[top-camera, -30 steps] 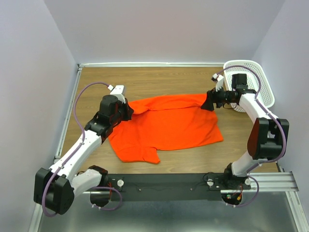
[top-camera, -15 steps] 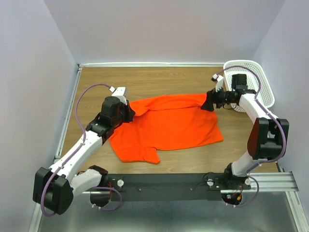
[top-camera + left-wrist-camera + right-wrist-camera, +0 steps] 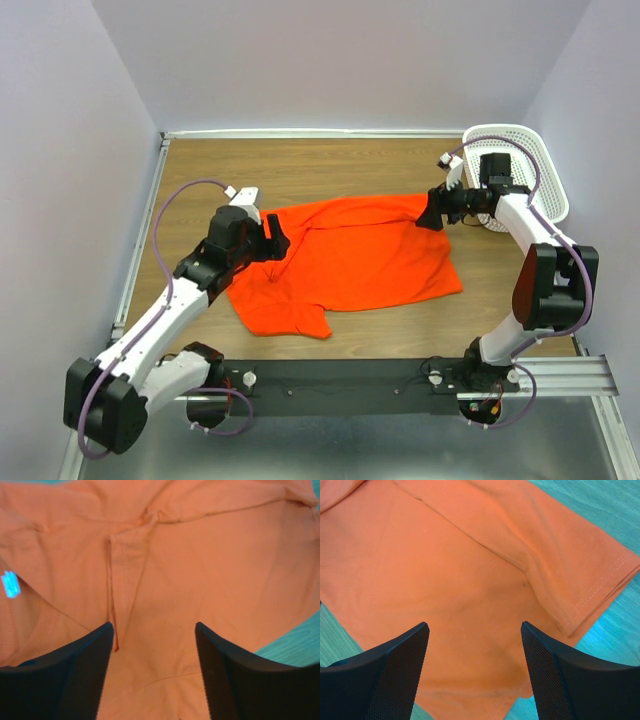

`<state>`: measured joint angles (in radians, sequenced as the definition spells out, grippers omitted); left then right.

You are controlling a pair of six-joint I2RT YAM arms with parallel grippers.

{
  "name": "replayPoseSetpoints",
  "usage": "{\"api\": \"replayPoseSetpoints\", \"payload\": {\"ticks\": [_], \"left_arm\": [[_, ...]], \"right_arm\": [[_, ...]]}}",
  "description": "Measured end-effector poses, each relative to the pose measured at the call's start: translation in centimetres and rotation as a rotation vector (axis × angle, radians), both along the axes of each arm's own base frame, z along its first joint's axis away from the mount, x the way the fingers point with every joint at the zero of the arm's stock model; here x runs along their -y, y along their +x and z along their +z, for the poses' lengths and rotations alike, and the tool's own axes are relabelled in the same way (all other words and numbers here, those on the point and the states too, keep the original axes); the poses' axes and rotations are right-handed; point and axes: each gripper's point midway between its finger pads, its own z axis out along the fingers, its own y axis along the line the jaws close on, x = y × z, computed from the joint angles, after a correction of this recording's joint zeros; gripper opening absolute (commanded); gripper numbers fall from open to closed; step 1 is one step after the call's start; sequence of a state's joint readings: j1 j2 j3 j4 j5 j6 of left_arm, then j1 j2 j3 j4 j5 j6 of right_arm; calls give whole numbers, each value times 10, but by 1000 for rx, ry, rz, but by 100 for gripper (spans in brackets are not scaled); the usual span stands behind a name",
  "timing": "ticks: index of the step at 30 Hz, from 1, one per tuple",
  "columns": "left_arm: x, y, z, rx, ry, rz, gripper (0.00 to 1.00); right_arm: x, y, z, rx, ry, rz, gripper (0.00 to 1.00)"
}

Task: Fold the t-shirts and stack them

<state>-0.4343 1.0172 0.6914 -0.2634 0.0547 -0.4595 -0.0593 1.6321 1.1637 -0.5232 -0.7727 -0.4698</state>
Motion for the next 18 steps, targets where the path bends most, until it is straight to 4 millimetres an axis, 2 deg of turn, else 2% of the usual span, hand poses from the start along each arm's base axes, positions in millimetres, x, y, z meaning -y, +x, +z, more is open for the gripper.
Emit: {"api": "replayPoseSetpoints", "payload": {"ticks": [1,4,7,8,10,13,14,15,16,18], "left_arm": [[-2,1,8,22,2,9,86],[-6,9,48,145,-2,17,86],[-3,20,68,204,6,-1,84],[1,26,69,209,13,-14,83],[11,41,59,190,37,-49,79],[24,58,21,95,80,-96,75],[28,66,-2,40,100,-115,73],[29,69,-9,23,107,-120,72],[32,74,-28,-23,118,-129,71],[32,81,-45,-62,128,-132,69]], "right_arm": [[0,0,0,0,0,0,82],[0,0,0,-1,1,-1,82],[-1,-1,0,-3,1,2,82],[-2,-1,0,-4,1,4,82],[-5,-4,-1,-14,2,13,82],[-13,-12,1,-37,9,33,82],[-17,-19,4,-53,26,44,82],[-19,-21,6,-55,31,48,82],[-22,-24,10,-60,41,54,82],[-28,-32,22,-61,65,67,82]]}}
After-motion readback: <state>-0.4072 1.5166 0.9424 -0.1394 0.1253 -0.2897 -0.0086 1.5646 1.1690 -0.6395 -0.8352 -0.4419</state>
